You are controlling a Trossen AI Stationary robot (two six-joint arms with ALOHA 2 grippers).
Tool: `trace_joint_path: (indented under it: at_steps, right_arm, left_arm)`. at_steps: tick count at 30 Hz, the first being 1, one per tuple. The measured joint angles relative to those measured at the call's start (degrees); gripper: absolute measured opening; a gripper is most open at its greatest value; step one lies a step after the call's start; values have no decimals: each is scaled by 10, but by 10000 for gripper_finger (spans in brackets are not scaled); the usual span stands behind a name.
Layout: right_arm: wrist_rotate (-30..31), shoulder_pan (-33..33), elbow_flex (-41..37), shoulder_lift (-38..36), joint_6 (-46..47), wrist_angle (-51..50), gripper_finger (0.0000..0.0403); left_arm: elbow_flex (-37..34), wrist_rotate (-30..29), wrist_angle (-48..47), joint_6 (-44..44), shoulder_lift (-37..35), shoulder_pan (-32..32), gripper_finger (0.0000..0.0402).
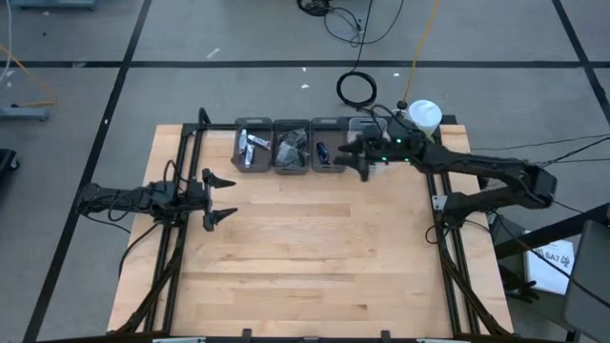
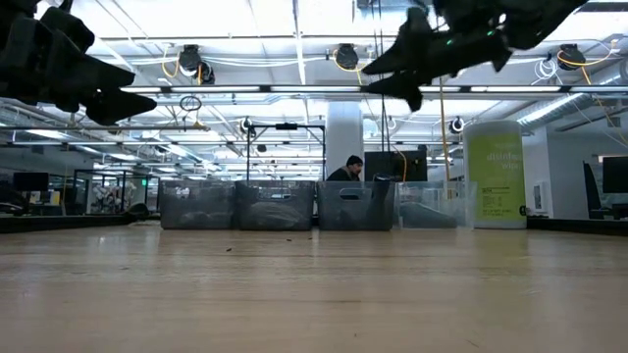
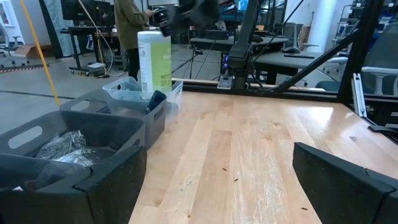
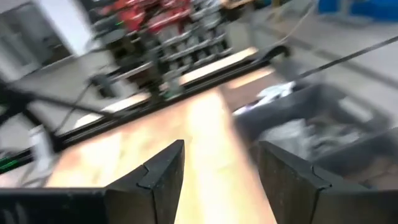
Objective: Pick & Place Travel size toiletries
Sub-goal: Return to Home Position
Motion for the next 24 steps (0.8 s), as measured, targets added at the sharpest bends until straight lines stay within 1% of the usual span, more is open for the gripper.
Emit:
trace_joint_path:
  at_steps: [4, 7, 9, 13, 16, 20, 24]
  right_arm:
    - [-73, 0, -9, -61, -19, -91, 191]
    - [-117, 10, -46, -107, -28, -92, 188]
    - [-128, 21, -77, -142, -28, -83, 188]
    - [-125, 48, -141, -220, -29, -67, 191]
    - [-125, 65, -200, -272, -22, -19, 191]
    - [-124, 71, -286, -330, 5, 71, 188]
    - [-124, 71, -383, -354, 40, 183, 190]
  left_arm:
    - [0, 0, 0, 0, 0, 0, 395]
    - [0, 0, 0, 0, 0, 0, 395]
    - [0, 0, 0, 10, 0, 0, 395]
    - [0, 1, 0, 33, 0, 0, 395]
    - [0, 1, 0, 30, 0, 0, 395]
    - [0, 1, 0, 30, 0, 0, 395]
    - [0, 1, 0, 30, 0, 0, 395]
